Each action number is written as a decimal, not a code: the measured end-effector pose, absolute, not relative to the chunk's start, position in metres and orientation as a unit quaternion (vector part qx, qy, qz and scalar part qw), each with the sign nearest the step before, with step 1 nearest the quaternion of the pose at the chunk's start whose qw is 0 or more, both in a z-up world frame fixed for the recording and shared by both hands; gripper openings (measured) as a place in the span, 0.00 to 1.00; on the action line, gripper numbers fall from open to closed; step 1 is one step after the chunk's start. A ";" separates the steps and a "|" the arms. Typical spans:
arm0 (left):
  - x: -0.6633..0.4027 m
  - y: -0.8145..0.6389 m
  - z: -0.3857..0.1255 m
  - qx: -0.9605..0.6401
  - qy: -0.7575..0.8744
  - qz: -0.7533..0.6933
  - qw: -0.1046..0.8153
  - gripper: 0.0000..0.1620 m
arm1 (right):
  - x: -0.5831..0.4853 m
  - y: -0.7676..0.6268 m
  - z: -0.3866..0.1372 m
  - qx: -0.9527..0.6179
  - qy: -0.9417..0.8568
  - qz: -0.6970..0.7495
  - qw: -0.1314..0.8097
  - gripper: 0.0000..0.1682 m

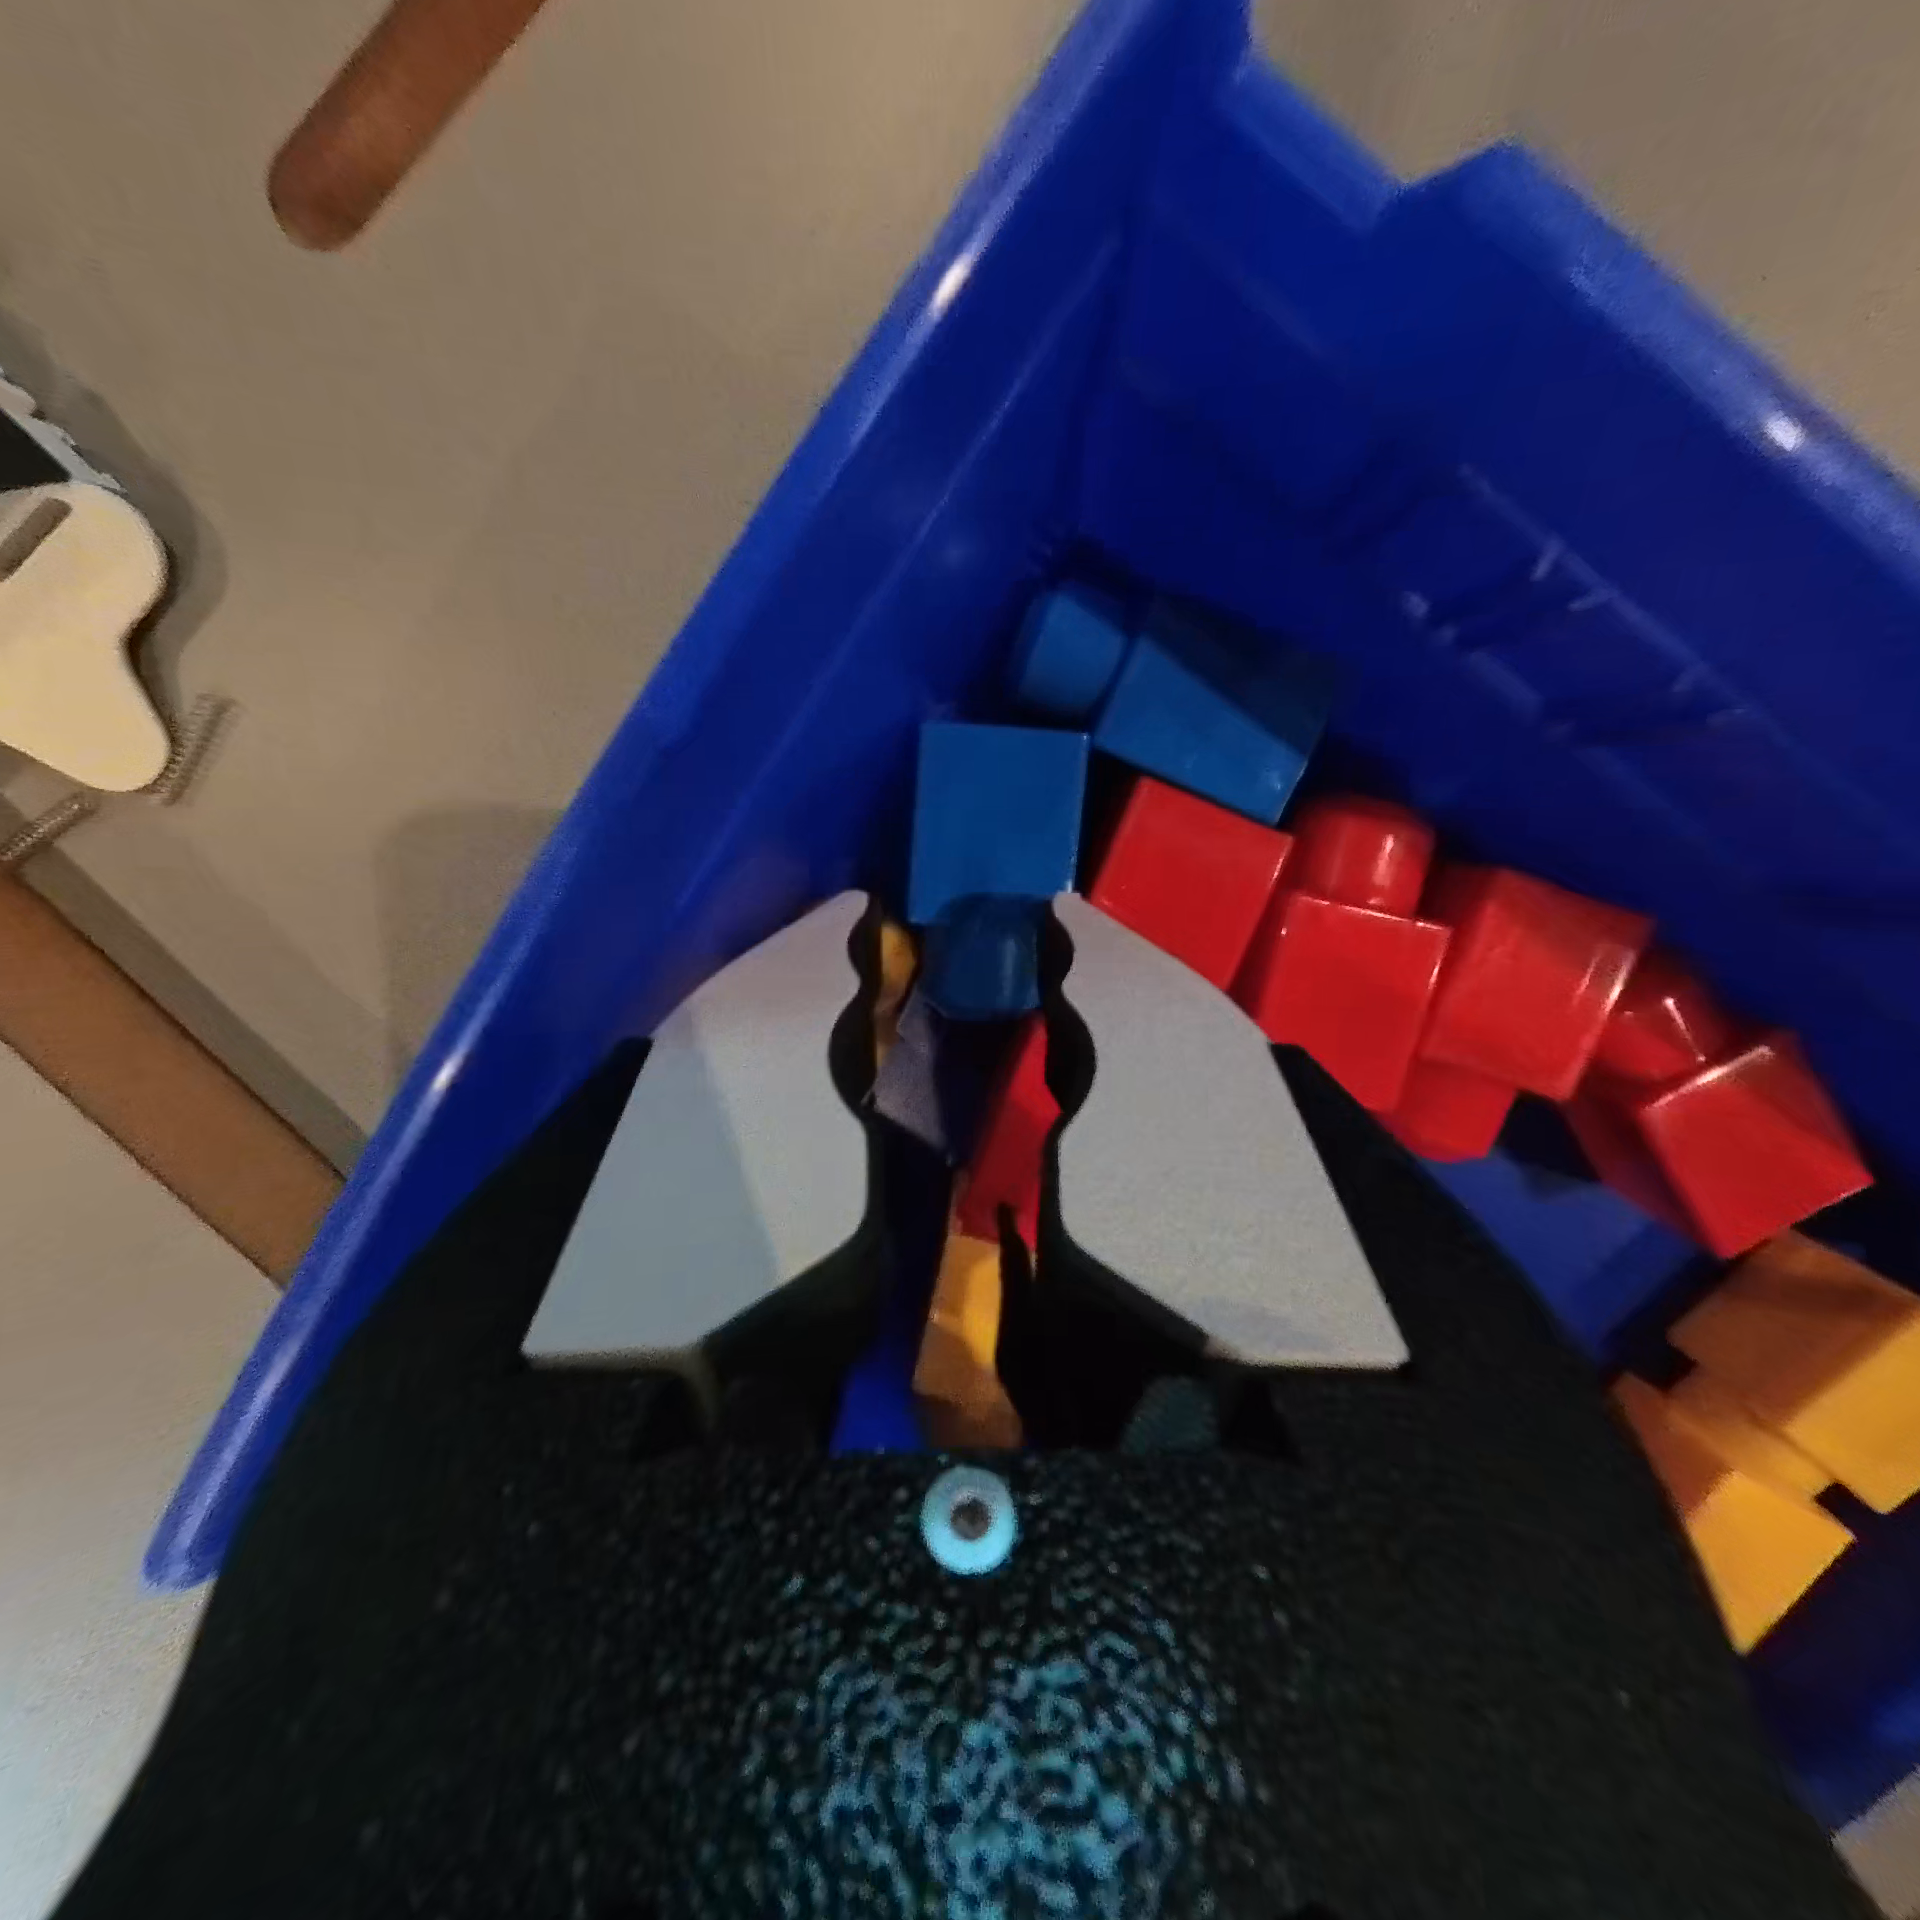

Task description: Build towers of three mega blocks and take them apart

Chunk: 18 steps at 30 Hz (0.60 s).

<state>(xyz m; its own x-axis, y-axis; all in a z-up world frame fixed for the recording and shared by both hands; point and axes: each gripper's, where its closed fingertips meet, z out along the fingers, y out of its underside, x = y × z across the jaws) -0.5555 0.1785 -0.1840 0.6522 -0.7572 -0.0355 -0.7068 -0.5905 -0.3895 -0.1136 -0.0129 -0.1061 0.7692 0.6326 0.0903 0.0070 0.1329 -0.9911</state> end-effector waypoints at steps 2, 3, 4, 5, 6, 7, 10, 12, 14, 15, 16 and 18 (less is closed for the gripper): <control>-0.556 0.180 -0.185 -0.889 0.411 -0.067 0.189 0.18 | -0.114 -0.012 -0.107 -0.622 -0.259 0.220 0.706 0.23; -0.556 0.180 -0.186 -0.889 0.413 -0.063 0.187 0.19 | -0.115 -0.012 -0.108 -0.622 -0.260 0.220 0.705 0.23; -0.555 0.179 -0.188 -0.889 0.415 -0.063 0.185 0.20 | -0.115 -0.012 -0.108 -0.623 -0.260 0.221 0.704 0.23; -0.554 0.179 -0.189 -0.889 0.415 -0.065 0.184 0.20 | -0.115 -0.012 -0.109 -0.623 -0.261 0.221 0.704 0.23; -0.552 0.180 -0.189 -0.889 0.412 -0.069 0.188 0.21 | -0.115 -0.012 -0.109 -0.624 -0.261 0.221 0.703 0.23; -0.549 0.181 -0.188 -0.889 0.409 -0.076 0.192 0.21 | -0.115 -0.012 -0.110 -0.624 -0.262 0.220 0.702 0.23; -0.546 0.183 -0.190 -0.893 0.400 -0.084 0.189 0.23 | -0.116 -0.011 -0.111 -0.625 -0.263 0.220 0.701 0.23; -0.545 0.182 -0.191 -0.895 0.398 -0.085 0.183 0.23 | -0.116 -0.011 -0.111 -0.626 -0.264 0.220 0.701 0.23; -0.545 0.182 -0.191 -0.899 0.393 -0.082 0.178 0.24 | -0.116 -0.011 -0.111 -0.625 -0.264 0.220 0.701 0.23; -0.546 0.182 -0.192 -0.901 0.389 -0.080 0.175 0.24 | -0.116 -0.011 -0.111 -0.625 -0.264 0.221 0.700 0.23; -0.546 0.182 -0.192 -0.903 0.385 -0.078 0.171 0.24 | -0.117 -0.012 -0.111 -0.625 -0.264 0.222 0.700 0.23; -0.550 0.180 -0.197 -0.909 0.383 -0.059 0.151 0.26 | -0.118 -0.012 -0.111 -0.624 -0.266 0.223 0.700 0.23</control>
